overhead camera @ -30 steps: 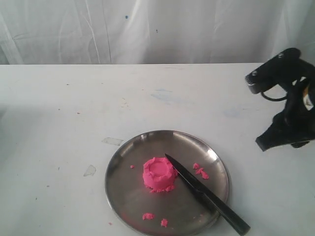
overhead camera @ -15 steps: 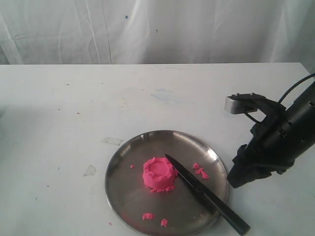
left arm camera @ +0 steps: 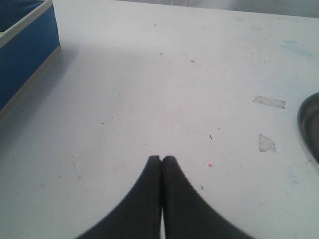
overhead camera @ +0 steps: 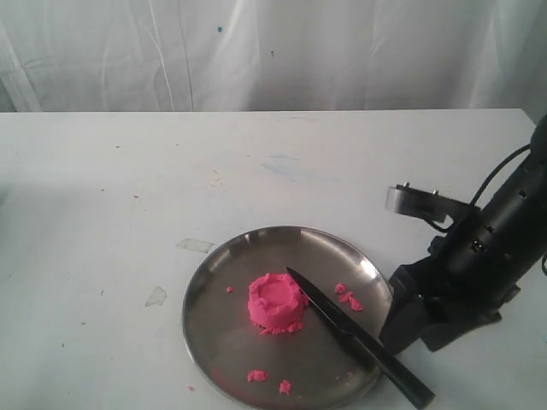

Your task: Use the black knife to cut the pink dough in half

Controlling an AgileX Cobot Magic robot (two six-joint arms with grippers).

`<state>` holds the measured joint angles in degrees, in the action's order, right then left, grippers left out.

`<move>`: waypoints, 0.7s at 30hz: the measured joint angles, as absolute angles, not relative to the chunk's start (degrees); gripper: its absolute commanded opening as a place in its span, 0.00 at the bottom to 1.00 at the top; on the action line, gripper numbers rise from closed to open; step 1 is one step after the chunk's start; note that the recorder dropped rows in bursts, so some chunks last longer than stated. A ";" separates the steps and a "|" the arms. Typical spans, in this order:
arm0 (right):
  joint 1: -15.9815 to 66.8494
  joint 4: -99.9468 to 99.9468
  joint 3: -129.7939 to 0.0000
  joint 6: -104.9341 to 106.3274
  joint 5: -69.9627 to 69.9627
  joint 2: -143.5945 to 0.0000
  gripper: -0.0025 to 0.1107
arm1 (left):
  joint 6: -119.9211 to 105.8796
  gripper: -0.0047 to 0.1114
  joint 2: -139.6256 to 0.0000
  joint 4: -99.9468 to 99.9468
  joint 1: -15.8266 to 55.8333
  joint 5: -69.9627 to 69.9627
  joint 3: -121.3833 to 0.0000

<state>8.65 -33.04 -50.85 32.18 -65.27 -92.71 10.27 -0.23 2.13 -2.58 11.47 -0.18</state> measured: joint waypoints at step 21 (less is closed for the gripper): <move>8.65 -34.31 -50.97 35.09 -66.49 -105.03 0.52 | 10.27 0.04 -0.23 2.13 -2.58 11.47 -0.18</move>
